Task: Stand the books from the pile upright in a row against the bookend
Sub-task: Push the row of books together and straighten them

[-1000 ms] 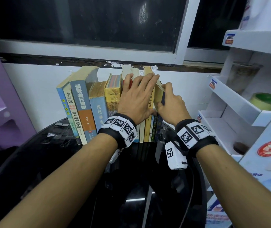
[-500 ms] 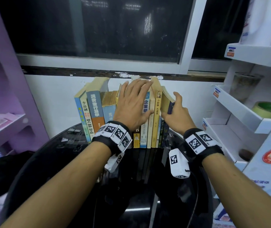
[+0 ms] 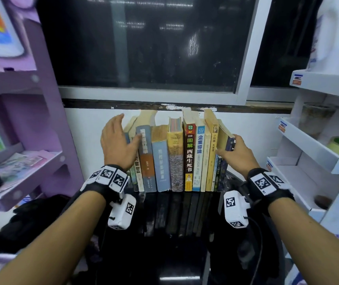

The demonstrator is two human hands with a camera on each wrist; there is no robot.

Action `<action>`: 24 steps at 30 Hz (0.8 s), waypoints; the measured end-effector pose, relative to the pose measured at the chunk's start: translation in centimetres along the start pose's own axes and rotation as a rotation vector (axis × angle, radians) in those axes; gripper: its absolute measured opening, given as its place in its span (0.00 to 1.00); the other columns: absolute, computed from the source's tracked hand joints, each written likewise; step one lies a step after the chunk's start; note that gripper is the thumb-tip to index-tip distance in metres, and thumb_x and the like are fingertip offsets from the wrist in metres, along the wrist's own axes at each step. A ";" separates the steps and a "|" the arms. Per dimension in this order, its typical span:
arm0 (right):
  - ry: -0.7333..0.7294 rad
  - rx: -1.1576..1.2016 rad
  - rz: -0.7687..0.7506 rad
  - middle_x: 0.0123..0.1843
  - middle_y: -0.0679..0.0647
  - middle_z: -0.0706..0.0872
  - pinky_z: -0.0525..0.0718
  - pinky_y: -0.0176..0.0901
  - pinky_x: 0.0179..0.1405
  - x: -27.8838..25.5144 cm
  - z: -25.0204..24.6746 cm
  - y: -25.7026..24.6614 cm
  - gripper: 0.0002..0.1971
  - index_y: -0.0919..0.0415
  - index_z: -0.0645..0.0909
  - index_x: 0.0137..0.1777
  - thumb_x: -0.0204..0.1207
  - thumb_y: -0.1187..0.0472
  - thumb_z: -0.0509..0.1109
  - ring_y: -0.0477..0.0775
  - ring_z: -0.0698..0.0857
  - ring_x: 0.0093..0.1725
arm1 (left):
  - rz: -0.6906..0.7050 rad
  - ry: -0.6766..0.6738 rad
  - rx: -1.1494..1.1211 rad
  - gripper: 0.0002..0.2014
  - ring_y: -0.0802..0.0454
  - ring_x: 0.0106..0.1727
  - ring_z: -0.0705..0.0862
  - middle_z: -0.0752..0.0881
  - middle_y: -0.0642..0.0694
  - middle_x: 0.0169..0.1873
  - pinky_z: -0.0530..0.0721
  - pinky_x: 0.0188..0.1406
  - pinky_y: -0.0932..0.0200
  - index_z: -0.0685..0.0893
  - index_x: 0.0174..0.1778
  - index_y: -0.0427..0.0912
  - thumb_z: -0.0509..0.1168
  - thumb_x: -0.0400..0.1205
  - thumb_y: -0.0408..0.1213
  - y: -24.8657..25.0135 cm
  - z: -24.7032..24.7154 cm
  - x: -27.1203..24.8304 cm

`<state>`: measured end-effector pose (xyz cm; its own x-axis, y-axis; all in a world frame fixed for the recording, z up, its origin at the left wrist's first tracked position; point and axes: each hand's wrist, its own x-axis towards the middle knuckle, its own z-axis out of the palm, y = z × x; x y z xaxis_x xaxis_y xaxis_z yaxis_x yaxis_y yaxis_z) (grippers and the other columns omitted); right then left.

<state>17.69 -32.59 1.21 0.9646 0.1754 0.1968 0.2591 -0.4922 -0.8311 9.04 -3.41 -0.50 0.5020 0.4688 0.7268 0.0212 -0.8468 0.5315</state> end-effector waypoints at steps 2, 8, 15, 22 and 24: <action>0.005 0.021 0.018 0.64 0.57 0.82 0.74 0.44 0.50 -0.1 0.3 -0.1 0.27 0.57 0.66 0.74 0.78 0.57 0.72 0.53 0.79 0.52 | -0.112 -0.078 -0.090 0.36 0.42 0.78 0.63 0.65 0.39 0.77 0.61 0.78 0.45 0.62 0.80 0.41 0.68 0.79 0.48 -1.3 -0.4 0.0; 0.043 0.089 0.075 0.63 0.55 0.83 0.76 0.45 0.50 0.2 1.3 -0.4 0.26 0.57 0.69 0.69 0.75 0.56 0.75 0.54 0.81 0.53 | -0.450 -0.407 -0.548 0.38 0.46 0.81 0.62 0.61 0.45 0.82 0.65 0.77 0.43 0.55 0.84 0.45 0.66 0.81 0.48 -3.2 -0.3 0.3; 0.032 -0.003 0.050 0.65 0.57 0.84 0.78 0.45 0.49 0.1 1.7 -0.3 0.26 0.58 0.67 0.69 0.76 0.55 0.75 0.55 0.83 0.53 | -0.361 -0.482 -0.669 0.21 0.62 0.54 0.82 0.83 0.53 0.57 0.82 0.56 0.60 0.70 0.73 0.49 0.63 0.84 0.39 -2.2 -0.1 -0.6; 0.028 -0.074 0.012 0.64 0.58 0.84 0.80 0.45 0.49 0.1 1.6 0.0 0.25 0.58 0.67 0.70 0.78 0.57 0.73 0.54 0.83 0.52 | -0.235 -0.499 -0.418 0.22 0.53 0.54 0.82 0.83 0.51 0.59 0.78 0.50 0.60 0.69 0.75 0.49 0.62 0.85 0.43 -2.2 -0.2 -0.4; 0.022 -0.088 -0.001 0.64 0.58 0.85 0.80 0.44 0.48 0.2 1.5 0.2 0.25 0.58 0.67 0.71 0.78 0.57 0.73 0.52 0.82 0.49 | -0.208 -0.504 -0.348 0.21 0.53 0.53 0.82 0.84 0.50 0.59 0.78 0.51 0.58 0.68 0.75 0.50 0.61 0.85 0.43 -2.1 0.0 -0.4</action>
<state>17.86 -31.41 0.31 0.9648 0.1583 0.2099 0.2629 -0.5650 -0.7821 8.82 -1.84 -1.93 0.8639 0.3671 0.3448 -0.0769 -0.5804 0.8107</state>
